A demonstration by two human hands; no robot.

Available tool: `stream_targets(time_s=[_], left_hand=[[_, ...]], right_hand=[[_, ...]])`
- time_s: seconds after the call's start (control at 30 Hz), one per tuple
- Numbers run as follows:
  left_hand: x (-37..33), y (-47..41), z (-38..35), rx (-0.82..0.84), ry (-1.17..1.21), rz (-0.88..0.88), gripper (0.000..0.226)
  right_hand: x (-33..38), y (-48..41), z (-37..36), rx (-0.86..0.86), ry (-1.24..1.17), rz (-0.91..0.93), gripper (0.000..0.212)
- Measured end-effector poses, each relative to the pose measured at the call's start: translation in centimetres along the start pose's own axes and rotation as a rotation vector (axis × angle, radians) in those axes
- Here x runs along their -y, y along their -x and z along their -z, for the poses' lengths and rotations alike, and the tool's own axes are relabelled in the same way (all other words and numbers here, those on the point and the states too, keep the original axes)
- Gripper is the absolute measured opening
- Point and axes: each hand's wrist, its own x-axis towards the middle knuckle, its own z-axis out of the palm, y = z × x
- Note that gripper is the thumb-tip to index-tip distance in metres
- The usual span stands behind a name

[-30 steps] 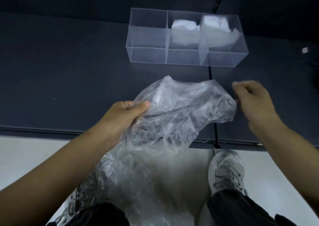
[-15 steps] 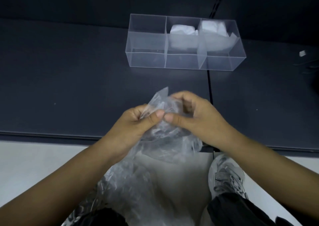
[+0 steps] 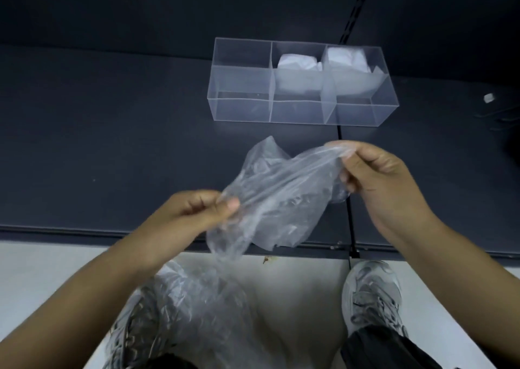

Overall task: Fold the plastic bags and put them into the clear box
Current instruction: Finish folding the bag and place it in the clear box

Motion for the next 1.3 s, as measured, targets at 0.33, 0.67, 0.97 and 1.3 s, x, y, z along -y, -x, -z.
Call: stream_targets(time_s=[0.33,0.67,0.97,1.3], left_hand=[[-2.9,-4.6,-1.8,0.222,0.445,0.024,0.118],[-1.0,-3.8,-1.5,-0.206,0.388,-0.122,0.008],[1.0,-2.2,1.1,-0.333,0.250,-0.213,0.002],[-7.6,-3.3,-3.7,-0.028,-0.423,-0.356,0.055]], right_hand=[[1.0,0.4,1.5,0.302,-0.339,-0.162,0.037],[0.0,0.1,2.3,-0.049,-0.012,-0.155,0.023],[0.6,-0.2,4.7,-0.099,0.397,-0.087,0.014],[5.5,0.6,-1.5,0.257,0.159,0.125,0.003]])
